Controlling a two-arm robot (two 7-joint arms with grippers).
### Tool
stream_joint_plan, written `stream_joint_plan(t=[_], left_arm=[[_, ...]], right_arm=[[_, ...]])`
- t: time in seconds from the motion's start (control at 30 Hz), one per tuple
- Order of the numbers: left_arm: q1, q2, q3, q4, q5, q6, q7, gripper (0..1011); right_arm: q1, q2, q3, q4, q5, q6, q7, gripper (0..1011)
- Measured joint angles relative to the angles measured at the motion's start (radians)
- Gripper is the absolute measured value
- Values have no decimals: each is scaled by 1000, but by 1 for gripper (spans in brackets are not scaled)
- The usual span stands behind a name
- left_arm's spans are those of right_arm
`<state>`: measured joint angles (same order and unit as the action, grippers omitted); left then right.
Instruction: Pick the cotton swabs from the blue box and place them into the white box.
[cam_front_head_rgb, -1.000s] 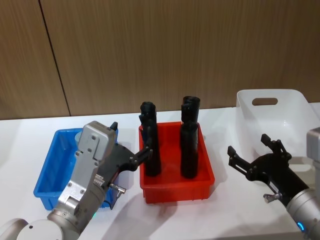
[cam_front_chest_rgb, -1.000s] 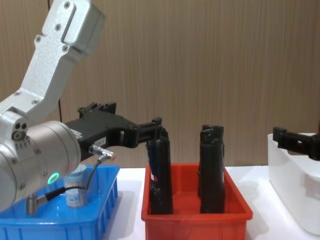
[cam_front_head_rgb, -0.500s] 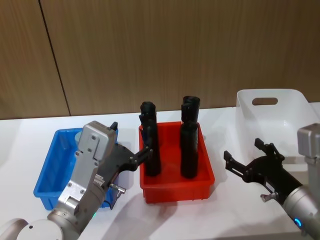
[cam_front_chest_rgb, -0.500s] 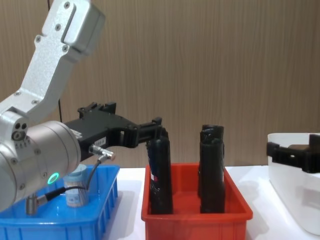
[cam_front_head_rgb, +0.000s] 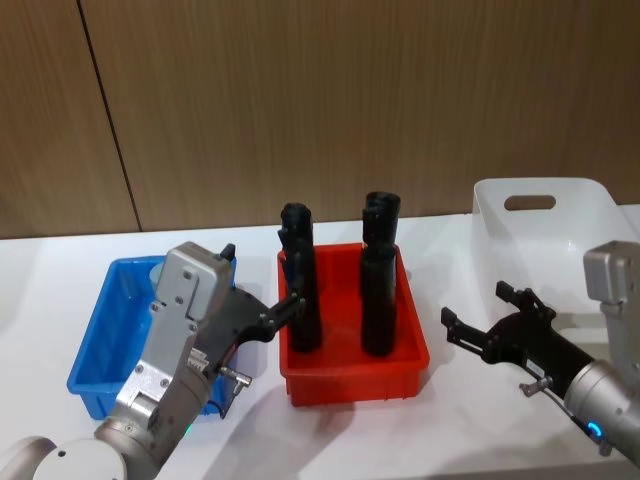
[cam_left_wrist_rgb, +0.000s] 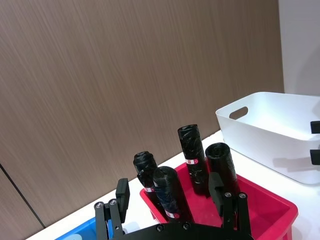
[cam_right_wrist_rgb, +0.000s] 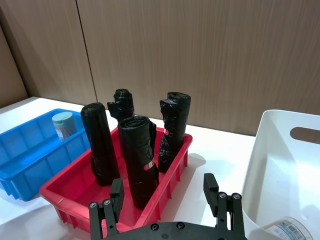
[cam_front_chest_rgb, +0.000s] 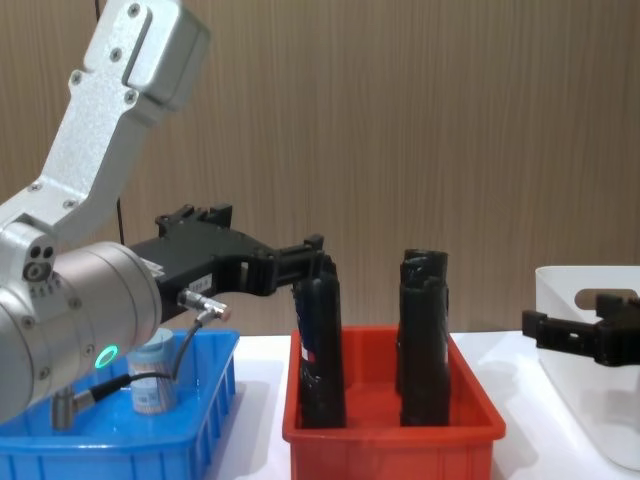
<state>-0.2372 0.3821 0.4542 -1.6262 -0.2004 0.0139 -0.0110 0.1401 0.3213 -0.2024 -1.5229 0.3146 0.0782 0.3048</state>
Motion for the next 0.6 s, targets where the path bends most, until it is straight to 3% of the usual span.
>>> stream_joint_plan(t=[0.6], left_arm=[[0,0,0,0,0,0,0,999]], right_arm=[[133,-9,16,208,38,-52,216,1002]])
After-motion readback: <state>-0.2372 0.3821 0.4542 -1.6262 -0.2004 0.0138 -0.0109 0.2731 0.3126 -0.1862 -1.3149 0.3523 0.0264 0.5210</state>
